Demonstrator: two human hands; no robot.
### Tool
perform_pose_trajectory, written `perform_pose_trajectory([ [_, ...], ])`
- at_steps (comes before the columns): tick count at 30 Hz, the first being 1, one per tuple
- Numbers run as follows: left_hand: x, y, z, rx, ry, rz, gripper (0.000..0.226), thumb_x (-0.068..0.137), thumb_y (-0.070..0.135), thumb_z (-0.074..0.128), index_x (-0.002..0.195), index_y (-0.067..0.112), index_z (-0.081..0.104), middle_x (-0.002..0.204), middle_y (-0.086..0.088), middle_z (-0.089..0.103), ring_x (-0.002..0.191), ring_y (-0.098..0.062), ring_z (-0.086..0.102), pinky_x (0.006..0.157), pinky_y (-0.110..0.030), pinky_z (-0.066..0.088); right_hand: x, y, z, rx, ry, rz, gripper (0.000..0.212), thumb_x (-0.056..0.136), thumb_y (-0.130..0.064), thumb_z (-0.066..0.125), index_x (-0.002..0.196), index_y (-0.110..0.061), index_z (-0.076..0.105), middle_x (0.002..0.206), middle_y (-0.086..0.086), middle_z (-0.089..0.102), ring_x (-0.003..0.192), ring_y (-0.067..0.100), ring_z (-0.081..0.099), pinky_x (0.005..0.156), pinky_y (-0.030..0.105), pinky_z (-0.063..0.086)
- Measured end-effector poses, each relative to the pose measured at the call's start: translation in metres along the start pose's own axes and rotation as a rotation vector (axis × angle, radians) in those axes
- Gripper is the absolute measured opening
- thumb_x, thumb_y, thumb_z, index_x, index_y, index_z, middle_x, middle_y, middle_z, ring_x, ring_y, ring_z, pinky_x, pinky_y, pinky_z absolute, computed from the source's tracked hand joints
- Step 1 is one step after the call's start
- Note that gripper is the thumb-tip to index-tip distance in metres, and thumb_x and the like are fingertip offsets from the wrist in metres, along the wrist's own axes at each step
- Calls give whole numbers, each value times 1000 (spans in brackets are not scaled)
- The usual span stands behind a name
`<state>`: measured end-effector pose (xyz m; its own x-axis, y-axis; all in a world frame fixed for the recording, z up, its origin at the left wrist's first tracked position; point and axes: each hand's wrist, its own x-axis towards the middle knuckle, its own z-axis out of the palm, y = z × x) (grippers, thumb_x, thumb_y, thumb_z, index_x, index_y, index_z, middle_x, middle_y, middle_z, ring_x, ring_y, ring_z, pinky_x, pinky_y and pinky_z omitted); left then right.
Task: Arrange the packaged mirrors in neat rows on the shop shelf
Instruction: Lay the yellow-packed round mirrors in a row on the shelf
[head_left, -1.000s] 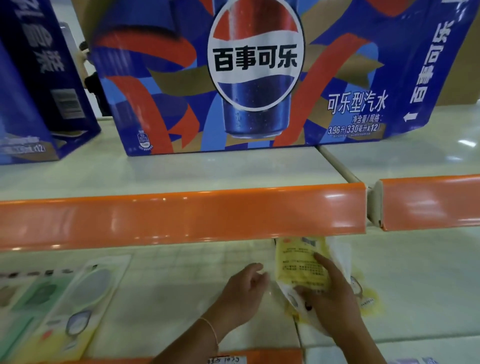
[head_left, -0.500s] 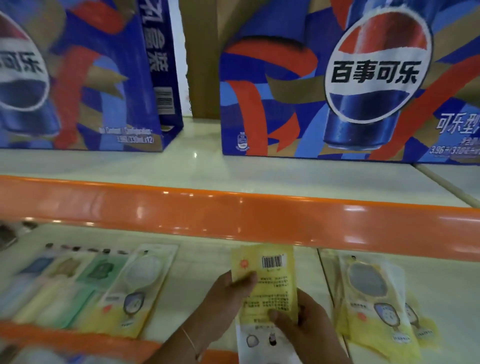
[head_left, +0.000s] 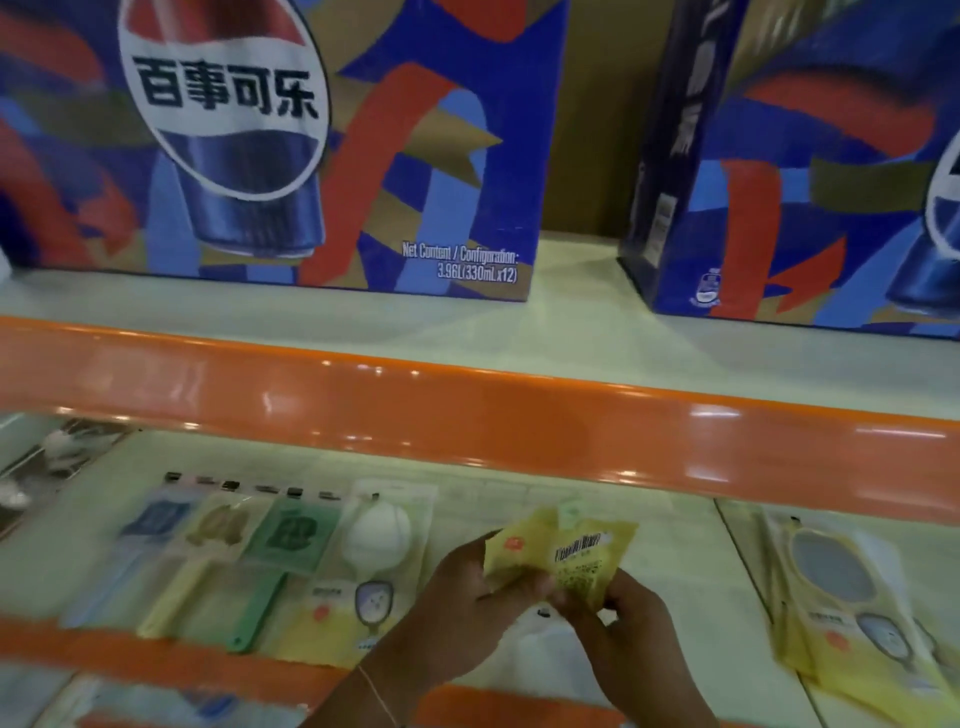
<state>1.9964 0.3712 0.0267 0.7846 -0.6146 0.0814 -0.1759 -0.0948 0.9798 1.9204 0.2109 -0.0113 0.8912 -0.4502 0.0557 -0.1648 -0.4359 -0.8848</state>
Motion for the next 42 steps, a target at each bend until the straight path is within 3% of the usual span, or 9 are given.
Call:
perform_pose_trajectory([
  [5,-10,-1,-28,22,31,113,30,79,19,76,77,48,70,80,28,70,79,10,64,69,-8,46,-5,-19,27,37,139,-88,24,77,-11,76,80,-33,66,72,-10,69,46,2,54,38,14,32],
  [11,-13,-13,-55,-7,64,271,24,74,14,81,97,14,74,97,4,74,97,-11,68,84,-16,48,-14,-36,49,-27,226,-335,28,79,-24,73,103,-38,68,95,-16,67,71,-6,61,40,12,38],
  [16,-11,-15,-63,24,85,381,26,74,18,81,99,15,73,99,6,73,98,-12,67,84,-17,48,-14,-41,56,-62,245,-392,25,81,-41,64,105,-37,67,98,-15,66,69,-8,59,56,-1,35],
  [26,-5,-21,-70,58,85,519,22,80,26,75,99,15,75,104,7,70,99,-14,67,84,-26,53,-3,-36,57,-134,299,-608,24,79,-8,67,95,-22,76,97,-26,66,86,13,63,70,24,52],
  [30,-15,-21,-77,157,121,152,57,68,51,78,120,42,58,119,23,59,112,2,55,82,-9,45,-7,-39,50,-108,411,-653,23,87,-27,62,98,-12,75,106,-23,64,90,17,62,73,20,50],
  [33,-18,-20,-83,-571,107,-462,56,69,6,77,121,15,59,119,-7,62,107,-28,62,80,-38,55,-12,-47,47,-85,481,-655,35,93,-38,56,98,-9,74,103,-19,66,91,18,60,74,22,50],
  [35,-22,-15,-87,-975,-43,-703,42,72,14,66,108,-7,61,111,-29,61,96,-45,62,79,-50,53,-13,-47,52,-86,515,-676,35,91,-39,60,96,-7,74,101,-13,69,92,20,59,75,26,50],
  [38,-22,-13,-84,-1096,-280,-778,61,86,42,53,120,-8,60,104,-29,63,82,-38,65,65,-41,54,-9,-40,66,-73,505,-719,25,74,-28,78,92,-11,76,102,-5,72,96,24,59,75,31,49],
  [42,-21,-9,-88,-1019,-343,-695,35,81,7,62,113,-3,67,109,-24,67,84,-36,68,65,-39,57,-14,-35,81,-74,423,-746,17,82,-31,72,93,-19,76,109,2,70,99,29,57,73,30,45],
])
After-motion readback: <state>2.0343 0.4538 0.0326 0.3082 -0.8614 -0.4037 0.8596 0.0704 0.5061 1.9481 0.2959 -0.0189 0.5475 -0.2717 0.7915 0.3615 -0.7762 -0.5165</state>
